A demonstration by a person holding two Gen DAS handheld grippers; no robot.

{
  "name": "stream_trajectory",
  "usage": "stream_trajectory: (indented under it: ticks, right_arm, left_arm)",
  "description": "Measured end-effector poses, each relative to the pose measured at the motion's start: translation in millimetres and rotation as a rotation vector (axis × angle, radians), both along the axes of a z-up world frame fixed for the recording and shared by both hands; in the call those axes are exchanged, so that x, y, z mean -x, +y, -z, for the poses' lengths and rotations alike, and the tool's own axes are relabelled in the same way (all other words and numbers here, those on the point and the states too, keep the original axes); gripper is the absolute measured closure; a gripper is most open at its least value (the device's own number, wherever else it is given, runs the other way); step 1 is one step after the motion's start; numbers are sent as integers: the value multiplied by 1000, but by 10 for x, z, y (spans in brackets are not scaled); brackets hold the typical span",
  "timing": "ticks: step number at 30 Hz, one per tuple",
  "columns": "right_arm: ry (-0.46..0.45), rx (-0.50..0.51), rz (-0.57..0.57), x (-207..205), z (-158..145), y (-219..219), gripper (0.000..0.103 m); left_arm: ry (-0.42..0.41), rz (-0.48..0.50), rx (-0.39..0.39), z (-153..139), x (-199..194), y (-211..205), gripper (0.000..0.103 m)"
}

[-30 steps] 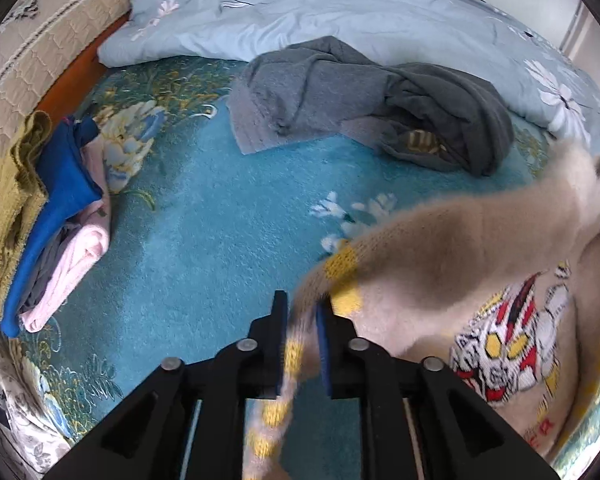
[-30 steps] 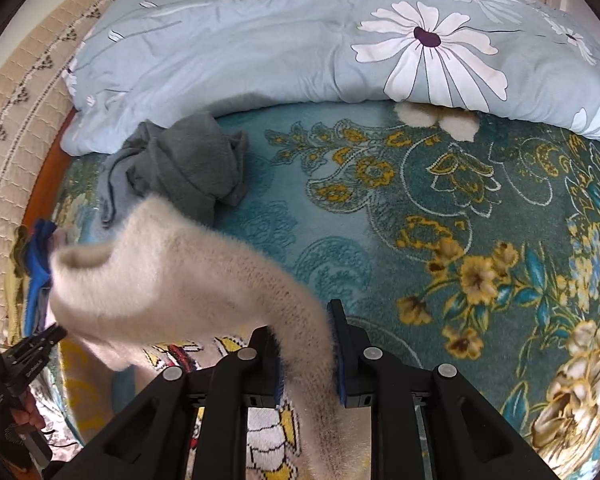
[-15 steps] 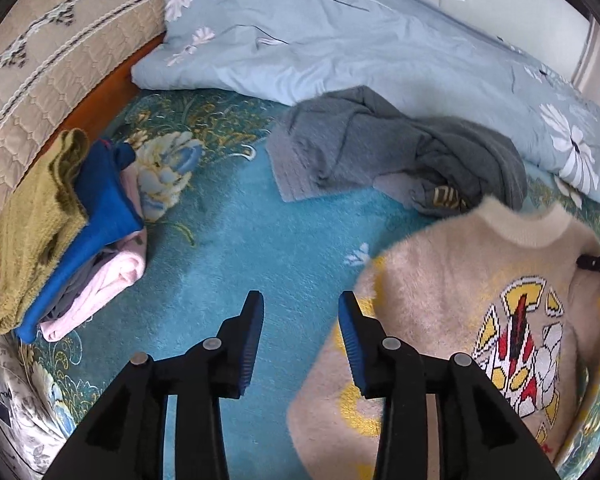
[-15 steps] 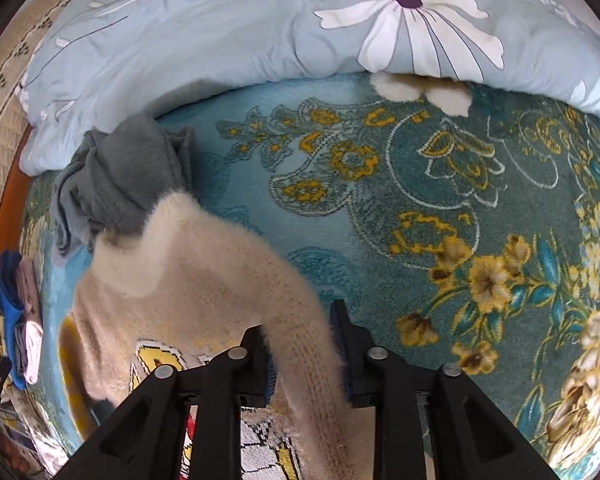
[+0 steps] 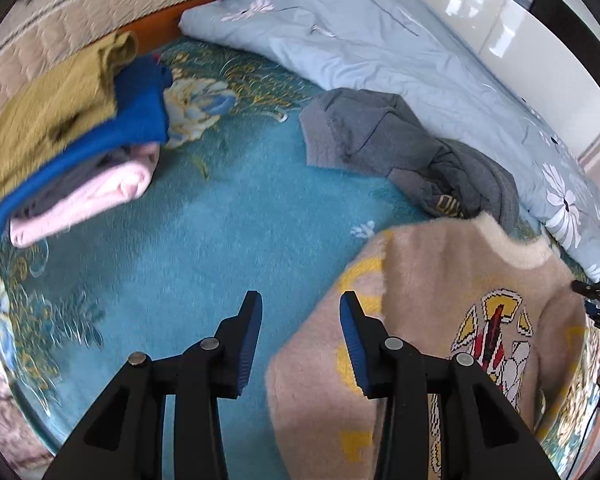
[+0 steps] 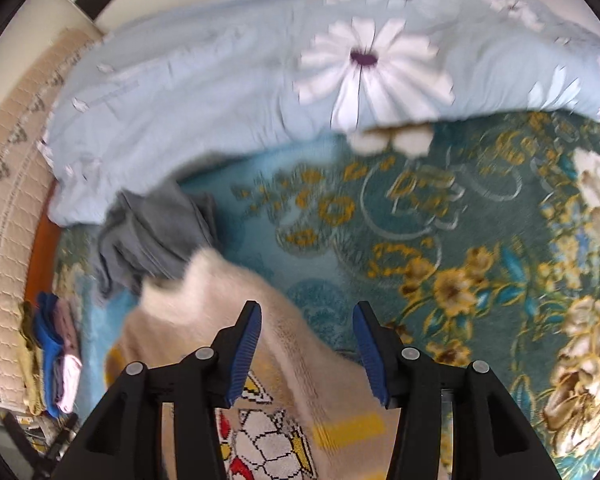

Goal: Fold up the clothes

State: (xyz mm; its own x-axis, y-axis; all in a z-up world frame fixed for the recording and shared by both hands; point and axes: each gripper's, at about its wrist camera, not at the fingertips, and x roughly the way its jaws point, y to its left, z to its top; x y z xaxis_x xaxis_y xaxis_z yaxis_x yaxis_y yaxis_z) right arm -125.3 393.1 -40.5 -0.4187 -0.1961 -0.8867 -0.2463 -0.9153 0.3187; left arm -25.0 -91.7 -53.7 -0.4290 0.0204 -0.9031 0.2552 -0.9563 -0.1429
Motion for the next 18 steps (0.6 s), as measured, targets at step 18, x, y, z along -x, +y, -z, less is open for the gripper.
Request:
stream_trajectory:
  ticks: [18]
  right_arm:
    - [125, -248, -31, -2020, 247, -569, 51]
  left_arm:
    - [-25, 131, 50, 169, -292, 479, 57]
